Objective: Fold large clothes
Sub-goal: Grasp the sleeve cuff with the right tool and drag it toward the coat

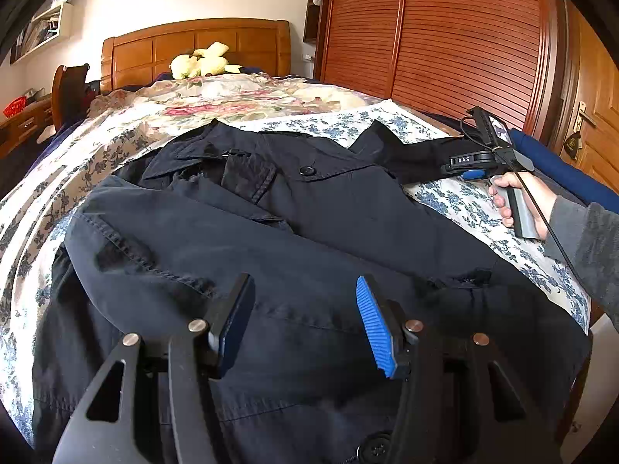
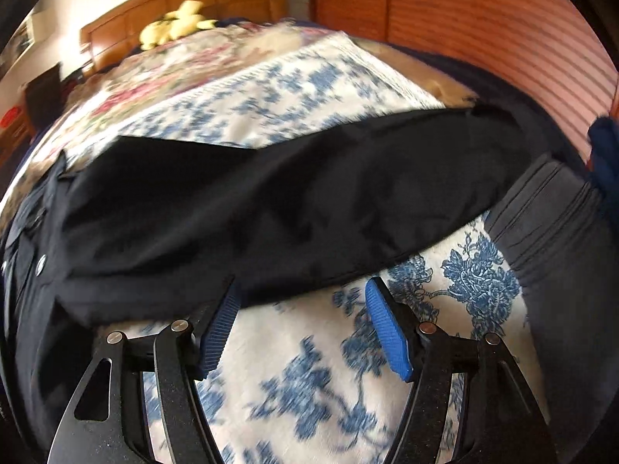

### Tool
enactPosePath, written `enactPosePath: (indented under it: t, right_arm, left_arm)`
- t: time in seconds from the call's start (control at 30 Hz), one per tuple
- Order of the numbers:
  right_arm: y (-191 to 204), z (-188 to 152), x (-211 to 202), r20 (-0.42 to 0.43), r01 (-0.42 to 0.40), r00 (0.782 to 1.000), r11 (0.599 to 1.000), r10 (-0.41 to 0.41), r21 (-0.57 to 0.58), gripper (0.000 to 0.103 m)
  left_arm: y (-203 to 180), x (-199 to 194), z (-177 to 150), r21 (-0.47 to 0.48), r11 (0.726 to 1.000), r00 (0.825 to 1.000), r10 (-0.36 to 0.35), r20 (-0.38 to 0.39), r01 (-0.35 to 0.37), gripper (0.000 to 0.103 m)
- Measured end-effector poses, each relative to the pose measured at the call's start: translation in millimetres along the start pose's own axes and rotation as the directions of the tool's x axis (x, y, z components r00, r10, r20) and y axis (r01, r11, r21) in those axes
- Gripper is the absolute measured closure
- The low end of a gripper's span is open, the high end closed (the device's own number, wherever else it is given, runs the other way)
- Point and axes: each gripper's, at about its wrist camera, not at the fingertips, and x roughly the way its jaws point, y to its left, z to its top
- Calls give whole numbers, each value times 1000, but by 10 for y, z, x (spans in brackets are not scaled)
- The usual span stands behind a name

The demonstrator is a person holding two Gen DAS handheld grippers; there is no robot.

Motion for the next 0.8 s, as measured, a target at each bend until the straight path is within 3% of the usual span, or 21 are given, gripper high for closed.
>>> enactPosePath:
  t: [0.23, 0.27, 0.3, 0.33, 0.4, 0.53, 0.67, 0.8]
  right_arm:
    - [-88, 77, 119, -6, 1, 1000, 998, -1, 60, 36]
    - [-83, 90, 131, -5, 8, 1000, 998, -8, 56, 47]
    - [-63, 108, 142, 0, 25, 1000, 999, -25, 40, 73]
    - [-31, 127, 159, -1, 33, 999, 999, -33, 13, 88]
    - [32, 170, 174, -6, 44, 999, 999, -44, -27, 99]
    - [223, 265, -132, 95, 50, 995, 993, -40, -105, 102]
    - [518, 277, -580, 175, -9, 984, 982, 43, -191, 102]
    - [905, 172, -1003, 198, -102, 966, 951, 165, -293, 102]
  left_arm:
    - [6, 13, -15, -1, 1000, 1000, -3, -8, 3, 49]
    - [5, 12, -17, -1, 1000, 1000, -3, -9, 3, 49]
    - [4, 14, -21, -1, 1000, 1000, -3, -10, 3, 49]
    - [5, 20, -21, 0, 1000, 1000, -2, -11, 2, 49]
    - [5, 17, -26, 0, 1000, 1000, -2, -10, 2, 49]
    - [2, 8, -28, 2, 1000, 1000, 1, -5, -1, 49]
    - [8, 5, -32, 1, 1000, 1000, 3, -5, -3, 49]
    - [15, 1, -32, -1, 1000, 1000, 4, -3, -4, 49]
